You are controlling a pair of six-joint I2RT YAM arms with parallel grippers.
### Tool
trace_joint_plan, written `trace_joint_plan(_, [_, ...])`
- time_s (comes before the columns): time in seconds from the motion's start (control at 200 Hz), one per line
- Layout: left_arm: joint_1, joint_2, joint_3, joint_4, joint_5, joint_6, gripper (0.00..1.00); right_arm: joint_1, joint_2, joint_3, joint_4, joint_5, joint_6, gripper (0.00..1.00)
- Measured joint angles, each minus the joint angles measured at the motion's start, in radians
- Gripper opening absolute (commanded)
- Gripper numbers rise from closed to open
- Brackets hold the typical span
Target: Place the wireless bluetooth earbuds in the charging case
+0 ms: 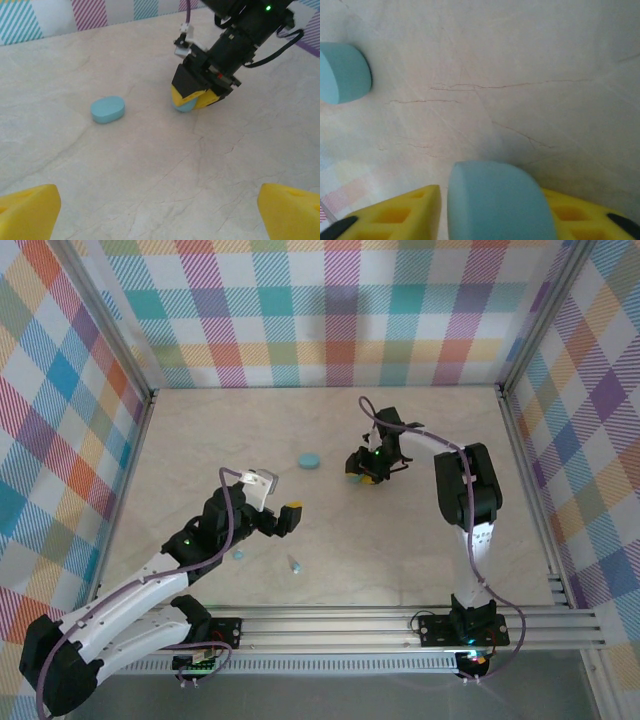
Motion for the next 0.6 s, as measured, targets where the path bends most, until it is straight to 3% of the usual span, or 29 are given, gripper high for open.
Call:
trace_joint_plan(0.325, [0.006, 0.029, 0.002, -0.005, -0.001, -0.003, 1.0, 0.003, -0.072, -0.072, 0.003, 0.086, -0.007, 0.59])
trace_joint_plan(0.6, [0.007, -0.011, 0.002, -0.053, -0.023, -0.005, 1.0, 0.002, -0.234, -0.176, -0.008, 0.17, -0.008, 0.56])
